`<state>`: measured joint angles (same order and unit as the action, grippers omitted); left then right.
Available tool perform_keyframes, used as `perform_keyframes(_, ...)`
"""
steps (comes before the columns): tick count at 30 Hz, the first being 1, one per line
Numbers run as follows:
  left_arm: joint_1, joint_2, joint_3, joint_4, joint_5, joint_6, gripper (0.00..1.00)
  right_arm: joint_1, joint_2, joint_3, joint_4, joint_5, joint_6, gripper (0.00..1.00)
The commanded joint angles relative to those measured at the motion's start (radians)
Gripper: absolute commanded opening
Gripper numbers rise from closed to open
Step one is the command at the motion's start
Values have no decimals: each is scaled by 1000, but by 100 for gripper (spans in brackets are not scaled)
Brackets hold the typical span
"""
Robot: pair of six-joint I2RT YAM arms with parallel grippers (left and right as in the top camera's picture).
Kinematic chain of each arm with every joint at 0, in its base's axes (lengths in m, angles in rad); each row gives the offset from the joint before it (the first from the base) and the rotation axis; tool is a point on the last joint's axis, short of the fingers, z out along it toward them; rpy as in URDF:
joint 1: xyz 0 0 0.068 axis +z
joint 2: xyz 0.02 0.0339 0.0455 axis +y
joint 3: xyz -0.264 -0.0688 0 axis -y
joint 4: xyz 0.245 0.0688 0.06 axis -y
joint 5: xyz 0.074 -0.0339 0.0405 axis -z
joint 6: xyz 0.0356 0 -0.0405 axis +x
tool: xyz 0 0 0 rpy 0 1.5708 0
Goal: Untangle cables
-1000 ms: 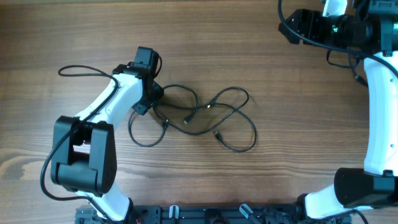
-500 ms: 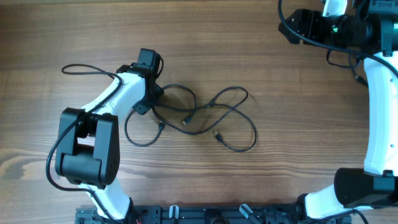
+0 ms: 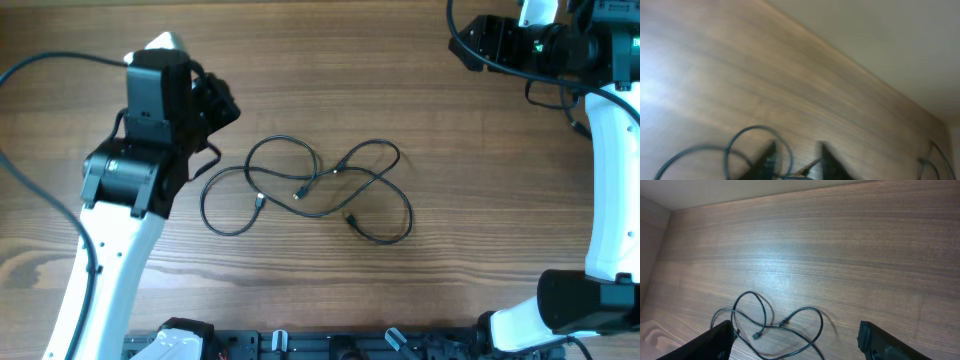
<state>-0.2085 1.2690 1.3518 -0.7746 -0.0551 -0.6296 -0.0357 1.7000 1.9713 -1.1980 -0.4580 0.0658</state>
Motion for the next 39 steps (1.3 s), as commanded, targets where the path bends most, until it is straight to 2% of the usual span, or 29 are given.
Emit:
perform_keyframes(1, 4, 67, -13, -82, -122, -107, 49, 0, 13, -3, 0, 17, -13, 82)
perform_keyframes(5, 4, 211, -13, -138, -135, -238, 56, 0, 13, -3, -2, 17, -13, 82)
perform_keyframes(10, 4, 422, -13, -144, -137, -431, 51, 0, 13, -3, -19, 18, -14, 82)
perform_keyframes(14, 4, 545, -13, -151, -129, -521, 50, 0, 13, -3, -19, 18, -14, 83)
perform_keyframes(20, 9, 642, -14, -159, -129, -629, 54, 0, 13, -3, -20, 18, -15, 83)
perform_keyframes(23, 11, 659, -55, -150, -130, -722, 55, 0, 13, -3, -19, 18, -15, 83)
perform_keyframes(27, 13, 660, -128, -60, -129, -726, 55, 0, 13, -3, -19, 18, -17, 83)
perform_keyframes(31, 13, 660, -208, 69, -130, -725, 50, 0, 13, -6, -19, 18, -17, 83)
perform_keyframes(33, 13, 660, -234, 103, -130, -725, 44, 0, 13, -24, -15, 18, -17, 83)
perform_keyframes(35, 13, 660, -238, 105, -129, -710, 4, 0, 13, -49, -1, 18, -14, 83)
perform_keyframes(36, 13, 660, -238, 105, -130, -709, 4, 0, 13, -61, 6, 17, -13, 83)
perform_keyframes(39, 22, 618, -215, 102, -115, -491, 4, 0, 13, -81, 11, 17, -13, 83)
